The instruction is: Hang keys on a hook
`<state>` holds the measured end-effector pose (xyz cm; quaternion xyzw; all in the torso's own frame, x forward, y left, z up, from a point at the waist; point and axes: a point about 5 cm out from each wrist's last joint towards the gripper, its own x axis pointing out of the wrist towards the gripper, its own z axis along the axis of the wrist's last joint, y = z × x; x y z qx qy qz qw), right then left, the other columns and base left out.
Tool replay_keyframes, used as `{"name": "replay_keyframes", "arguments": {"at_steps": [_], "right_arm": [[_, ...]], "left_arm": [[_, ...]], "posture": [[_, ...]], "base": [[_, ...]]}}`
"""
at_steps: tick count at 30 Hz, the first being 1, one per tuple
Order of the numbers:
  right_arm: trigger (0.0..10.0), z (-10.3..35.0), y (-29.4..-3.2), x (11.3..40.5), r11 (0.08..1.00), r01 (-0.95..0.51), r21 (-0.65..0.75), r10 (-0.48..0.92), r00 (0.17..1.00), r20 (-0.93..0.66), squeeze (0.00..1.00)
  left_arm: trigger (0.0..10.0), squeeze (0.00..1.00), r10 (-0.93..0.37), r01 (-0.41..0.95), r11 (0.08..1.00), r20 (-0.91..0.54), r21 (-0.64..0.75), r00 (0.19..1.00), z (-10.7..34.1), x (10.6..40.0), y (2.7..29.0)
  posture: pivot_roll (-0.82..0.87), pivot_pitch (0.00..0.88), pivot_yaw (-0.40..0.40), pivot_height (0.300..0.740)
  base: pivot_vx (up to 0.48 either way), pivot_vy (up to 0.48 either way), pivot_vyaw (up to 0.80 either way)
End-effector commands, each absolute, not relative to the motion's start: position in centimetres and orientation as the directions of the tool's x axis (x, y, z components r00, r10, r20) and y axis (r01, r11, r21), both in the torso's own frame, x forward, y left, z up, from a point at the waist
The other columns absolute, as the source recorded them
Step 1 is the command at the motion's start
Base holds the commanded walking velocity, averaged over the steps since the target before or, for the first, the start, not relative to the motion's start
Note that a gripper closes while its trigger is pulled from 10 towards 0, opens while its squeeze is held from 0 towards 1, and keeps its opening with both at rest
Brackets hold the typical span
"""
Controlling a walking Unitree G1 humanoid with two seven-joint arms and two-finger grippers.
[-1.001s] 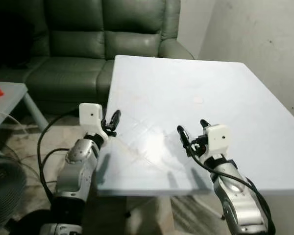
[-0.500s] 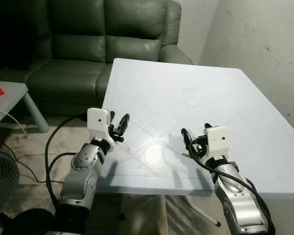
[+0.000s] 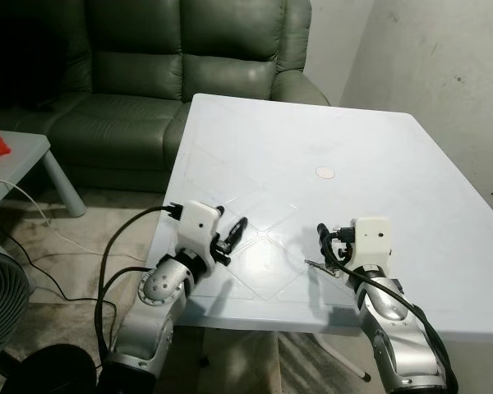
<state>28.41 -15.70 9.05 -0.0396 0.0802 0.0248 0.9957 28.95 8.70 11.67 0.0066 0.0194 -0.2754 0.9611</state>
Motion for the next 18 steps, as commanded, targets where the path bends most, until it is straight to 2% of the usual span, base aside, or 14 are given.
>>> {"name": "replay_keyframes", "arguments": {"at_steps": [1,9,18], "right_arm": [[10.0,8.3,-15.7,27.9,0.993,-0.082,-0.086,0.064,0.980,-0.186,0.00],[10.0,6.9,-15.9,26.5,0.982,-0.147,-0.119,0.114,0.962,-0.246,0.00],[10.0,6.2,-16.0,25.8,0.989,-0.141,-0.045,0.123,0.952,-0.279,0.00]], "left_arm": [[10.0,0.00,-0.548,0.549,0.836,-0.037,0.011,0.836,11.9,28.6,8.1],[10.0,0.00,-0.590,0.591,0.806,-0.053,0.019,0.806,11.6,27.9,7.0],[10.0,0.00,-0.590,0.592,0.805,-0.056,0.035,0.805,11.9,28.2,7.0]], "posture": [[-0.11,0.013,-0.064,0.740],[-0.13,0.021,-0.053,0.740],[-0.14,0.023,-0.043,0.740]], "base": [[0.000,0.000,0.00],[0.000,0.000,0.00],[0.000,0.000,0.00]]}}
